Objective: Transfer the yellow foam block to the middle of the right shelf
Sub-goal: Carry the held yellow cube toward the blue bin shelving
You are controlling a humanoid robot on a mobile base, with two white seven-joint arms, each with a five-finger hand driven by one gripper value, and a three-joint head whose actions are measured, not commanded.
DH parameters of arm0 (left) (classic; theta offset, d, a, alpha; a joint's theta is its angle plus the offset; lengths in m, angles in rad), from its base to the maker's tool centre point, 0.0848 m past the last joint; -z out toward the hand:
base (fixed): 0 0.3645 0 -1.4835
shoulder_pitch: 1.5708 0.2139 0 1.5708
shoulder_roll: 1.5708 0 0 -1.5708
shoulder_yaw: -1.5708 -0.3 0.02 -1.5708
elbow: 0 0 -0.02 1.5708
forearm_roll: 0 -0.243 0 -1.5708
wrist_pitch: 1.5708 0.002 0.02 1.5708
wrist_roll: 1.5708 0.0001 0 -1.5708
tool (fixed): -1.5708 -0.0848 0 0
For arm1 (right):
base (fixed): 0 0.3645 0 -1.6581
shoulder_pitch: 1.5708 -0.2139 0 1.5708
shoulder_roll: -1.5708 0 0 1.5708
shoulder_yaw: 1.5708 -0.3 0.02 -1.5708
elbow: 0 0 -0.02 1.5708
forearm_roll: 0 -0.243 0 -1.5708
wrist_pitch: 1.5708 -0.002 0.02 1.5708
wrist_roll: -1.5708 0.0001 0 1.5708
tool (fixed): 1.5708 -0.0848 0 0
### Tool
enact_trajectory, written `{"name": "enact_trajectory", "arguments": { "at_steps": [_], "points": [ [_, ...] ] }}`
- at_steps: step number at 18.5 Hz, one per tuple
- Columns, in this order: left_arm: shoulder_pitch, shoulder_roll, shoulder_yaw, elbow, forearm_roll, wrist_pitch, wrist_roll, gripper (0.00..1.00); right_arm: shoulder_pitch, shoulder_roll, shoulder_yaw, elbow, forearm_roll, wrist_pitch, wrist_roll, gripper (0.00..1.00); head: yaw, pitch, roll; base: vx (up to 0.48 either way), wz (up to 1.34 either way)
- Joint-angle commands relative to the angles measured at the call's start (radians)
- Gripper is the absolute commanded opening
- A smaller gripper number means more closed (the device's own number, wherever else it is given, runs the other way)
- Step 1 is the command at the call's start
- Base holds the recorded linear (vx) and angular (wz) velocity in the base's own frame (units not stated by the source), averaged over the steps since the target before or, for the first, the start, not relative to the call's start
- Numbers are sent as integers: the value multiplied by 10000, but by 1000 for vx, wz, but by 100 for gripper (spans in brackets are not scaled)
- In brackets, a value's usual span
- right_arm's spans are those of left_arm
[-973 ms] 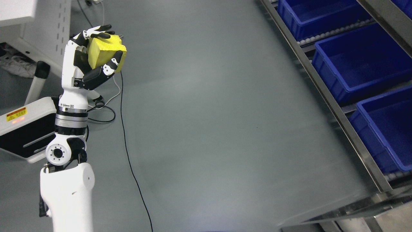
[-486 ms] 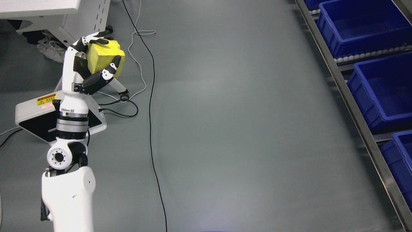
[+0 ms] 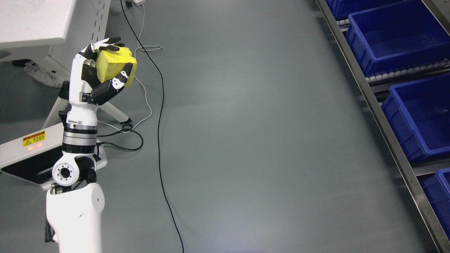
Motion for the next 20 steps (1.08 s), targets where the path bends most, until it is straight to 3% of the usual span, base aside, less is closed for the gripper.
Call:
{"name": "enact_trajectory", "arguments": {
  "at_steps": [1,10,20],
  "points": [
    [12,162,15,8,-8,10,6,0,15,-175,0,-175,31,3,6,100,0,0,0,410,-220],
    [-3,162,0,-23,7,-6,6,0,15,-175,0,-175,31,3,6,100,0,0,0,476,-293],
    [-294,162,0,-131,-8,10,6,0,15,-175,0,-175,31,3,6,100,0,0,0,634,-275]
  ]
}}
